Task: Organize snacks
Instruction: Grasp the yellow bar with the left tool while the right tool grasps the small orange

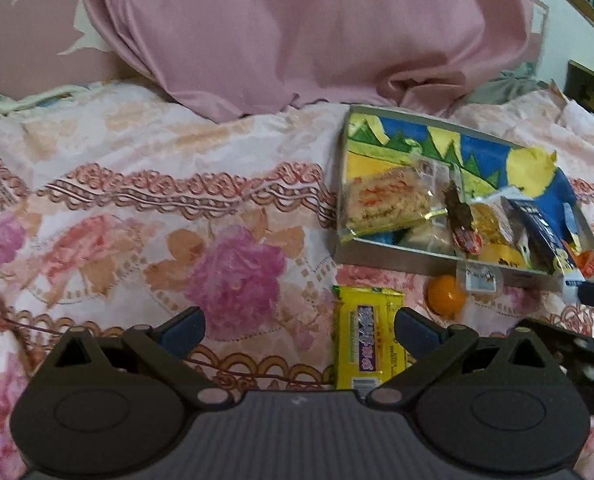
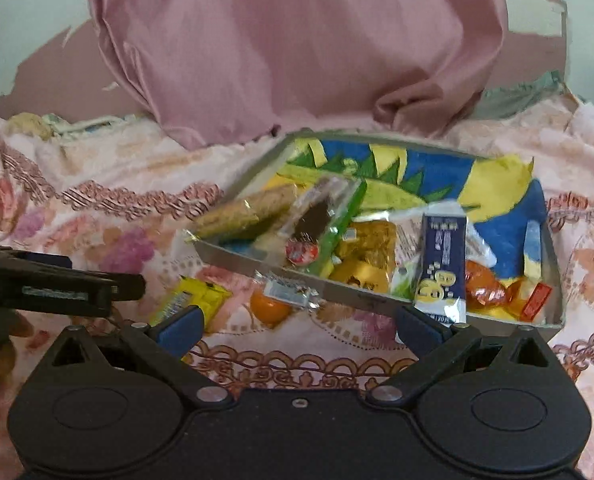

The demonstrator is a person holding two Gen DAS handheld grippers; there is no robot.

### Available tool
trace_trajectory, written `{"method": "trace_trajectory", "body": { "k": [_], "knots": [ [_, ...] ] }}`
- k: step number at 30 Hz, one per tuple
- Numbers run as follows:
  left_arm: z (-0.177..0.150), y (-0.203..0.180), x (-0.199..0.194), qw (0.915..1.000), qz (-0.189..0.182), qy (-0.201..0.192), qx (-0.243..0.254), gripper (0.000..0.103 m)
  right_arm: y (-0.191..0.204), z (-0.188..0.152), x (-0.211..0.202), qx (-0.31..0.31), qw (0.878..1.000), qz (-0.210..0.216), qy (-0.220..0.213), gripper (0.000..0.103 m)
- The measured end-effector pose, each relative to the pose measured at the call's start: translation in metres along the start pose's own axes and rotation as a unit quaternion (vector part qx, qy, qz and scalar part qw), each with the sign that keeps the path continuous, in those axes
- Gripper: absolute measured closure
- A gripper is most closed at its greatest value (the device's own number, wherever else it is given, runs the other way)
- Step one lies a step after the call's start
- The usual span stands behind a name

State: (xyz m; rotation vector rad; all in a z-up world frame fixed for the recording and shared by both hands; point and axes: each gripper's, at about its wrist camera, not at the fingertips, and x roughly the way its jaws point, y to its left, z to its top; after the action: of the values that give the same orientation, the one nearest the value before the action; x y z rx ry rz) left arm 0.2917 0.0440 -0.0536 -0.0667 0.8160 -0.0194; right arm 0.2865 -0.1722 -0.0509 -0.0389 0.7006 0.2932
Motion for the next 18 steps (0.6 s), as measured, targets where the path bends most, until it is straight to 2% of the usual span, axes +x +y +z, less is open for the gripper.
{"method": "trace_trajectory", "body": {
  "k": [3,8,11,14,18],
  "knots": [
    [-0.005,-0.005,0.007,0.9997,-0.005,0.014,0.022,0.001,-0.013,-0.004,0.015,0.034,0.999,0.009,0.017,0.003],
    [-0.015,-0.018,0.015,0.9974,-0.027,0.038,0.055,0.001,-0.034,-0.004,0.035,0.088,0.993,0.080,0.026,0.008],
    [-0.023,-0.029,0.022,0.9948,-0.033,0.041,0.087,0.001,-0.032,-0.002,0.044,0.088,0.991,0.101,0.027,0.009],
    [-0.029,-0.040,0.027,0.9916,-0.034,0.039,0.119,0.001,-0.023,0.001,0.053,0.074,0.990,0.112,0.037,0.017],
    [-0.034,-0.048,0.026,0.9876,-0.050,0.029,0.146,0.012,-0.012,0.004,0.067,0.056,0.991,0.110,0.047,0.026]
  ]
}}
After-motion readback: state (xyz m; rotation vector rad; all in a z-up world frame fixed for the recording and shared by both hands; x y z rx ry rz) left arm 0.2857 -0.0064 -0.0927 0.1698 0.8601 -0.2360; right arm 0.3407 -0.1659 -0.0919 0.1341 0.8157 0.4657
